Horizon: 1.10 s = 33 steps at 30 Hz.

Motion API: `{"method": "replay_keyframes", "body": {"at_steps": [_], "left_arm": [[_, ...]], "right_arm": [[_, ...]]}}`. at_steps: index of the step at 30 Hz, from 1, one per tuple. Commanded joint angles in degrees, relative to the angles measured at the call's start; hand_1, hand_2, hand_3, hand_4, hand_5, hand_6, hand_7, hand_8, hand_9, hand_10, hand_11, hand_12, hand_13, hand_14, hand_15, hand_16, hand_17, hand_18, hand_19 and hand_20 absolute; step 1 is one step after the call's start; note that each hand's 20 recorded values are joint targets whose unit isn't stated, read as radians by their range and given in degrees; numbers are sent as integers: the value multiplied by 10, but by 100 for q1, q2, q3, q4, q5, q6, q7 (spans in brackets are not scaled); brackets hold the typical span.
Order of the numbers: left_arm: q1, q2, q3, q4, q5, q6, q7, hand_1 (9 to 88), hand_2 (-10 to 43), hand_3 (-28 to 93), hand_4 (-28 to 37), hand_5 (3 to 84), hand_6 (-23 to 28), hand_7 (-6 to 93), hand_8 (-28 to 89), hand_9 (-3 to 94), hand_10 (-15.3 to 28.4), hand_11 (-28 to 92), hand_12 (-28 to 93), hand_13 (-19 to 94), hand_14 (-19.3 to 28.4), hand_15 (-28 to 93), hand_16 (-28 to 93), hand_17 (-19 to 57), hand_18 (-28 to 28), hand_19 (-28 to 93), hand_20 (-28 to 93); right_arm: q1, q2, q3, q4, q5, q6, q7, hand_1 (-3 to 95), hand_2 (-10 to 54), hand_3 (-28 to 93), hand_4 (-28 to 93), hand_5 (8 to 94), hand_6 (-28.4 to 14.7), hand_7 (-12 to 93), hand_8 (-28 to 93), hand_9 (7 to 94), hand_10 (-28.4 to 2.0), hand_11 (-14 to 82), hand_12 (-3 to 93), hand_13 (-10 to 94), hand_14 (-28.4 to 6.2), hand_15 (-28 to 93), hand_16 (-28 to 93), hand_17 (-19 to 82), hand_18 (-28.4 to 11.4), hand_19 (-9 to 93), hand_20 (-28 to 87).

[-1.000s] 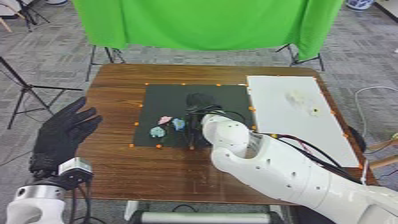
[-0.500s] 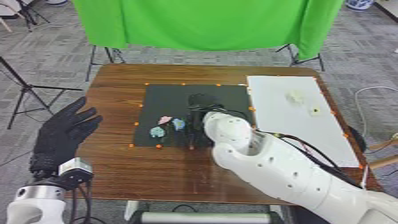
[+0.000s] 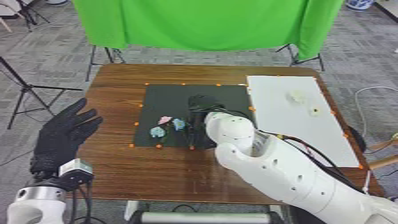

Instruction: Arrange flowers

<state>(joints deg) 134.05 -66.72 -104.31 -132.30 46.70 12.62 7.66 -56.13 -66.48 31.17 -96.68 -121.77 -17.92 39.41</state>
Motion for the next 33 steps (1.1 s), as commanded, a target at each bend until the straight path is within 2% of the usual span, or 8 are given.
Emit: {"method": "replay_keyframes", "body": {"at_steps": [1,10,15,17,21,25,27,33], "left_arm": [[117,-33,22,-22,9,62,7,253,57,818,-187,388,104,131,-95,366,204,272,94,269,272,497,-97,-85,241,599,-53],[261,-35,-14,-78,-27,143,86,253,57,819,-186,389,104,132,-95,366,204,271,94,270,271,497,-97,-85,241,599,-53],[317,-3,-19,-104,-42,186,170,254,58,818,-187,388,104,132,-96,366,204,271,94,270,271,497,-97,-85,241,600,-53],[351,0,-15,-121,-51,203,194,253,58,817,-187,388,104,133,-95,366,204,272,94,270,271,497,-97,-85,241,600,-54],[411,-11,-21,-126,-68,233,242,253,58,818,-187,389,105,132,-96,366,203,272,94,270,271,497,-97,-85,241,600,-54],[395,-6,-18,-122,-58,225,222,253,58,817,-187,389,105,132,-95,366,203,272,94,270,271,496,-97,-85,241,600,-54],[392,-3,-28,-122,-50,214,205,253,59,817,-187,389,105,132,-96,366,204,273,94,269,272,496,-96,-85,241,600,-54],[353,2,-9,-119,-36,190,178,252,59,817,-187,388,105,131,-95,365,203,273,94,269,272,495,-97,-85,241,600,-54]], "right_arm": [[27,43,106,-147,-9,68,-72,347,-95,920,-283,556,-63,244,-163,583,-183,367,146,634,-112,846,111,316,-234,932,522],[292,419,206,-451,271,467,-72,321,-95,922,-277,545,-70,239,-160,567,-189,364,144,625,-117,853,101,313,-232,932,527],[409,958,414,-547,591,752,44,311,-88,922,-273,544,-71,235,-159,566,-189,349,138,624,-119,853,96,314,-231,932,526],[521,1306,342,-548,784,1034,162,310,-83,919,-273,541,-71,229,-159,567,-188,334,135,630,-117,849,92,326,-229,932,523],[367,1762,657,-467,906,1142,350,307,-78,915,-272,540,-71,223,-155,569,-187,316,134,641,-113,846,90,346,-227,932,527],[546,2387,433,-312,1162,1503,624,302,-73,912,-273,537,-72,217,-152,566,-188,295,132,642,-112,845,90,351,-226,932,528],[438,2518,605,-206,1159,1471,696,301,-72,911,-273,536,-72,216,-150,564,-188,286,132,643,-111,844,90,351,-226,932,525],[730,3043,174,70,1234,1865,1120,299,-70,910,-274,535,-72,215,-149,559,-185,271,133,644,-109,840,90,351,-226,932,517]]}}
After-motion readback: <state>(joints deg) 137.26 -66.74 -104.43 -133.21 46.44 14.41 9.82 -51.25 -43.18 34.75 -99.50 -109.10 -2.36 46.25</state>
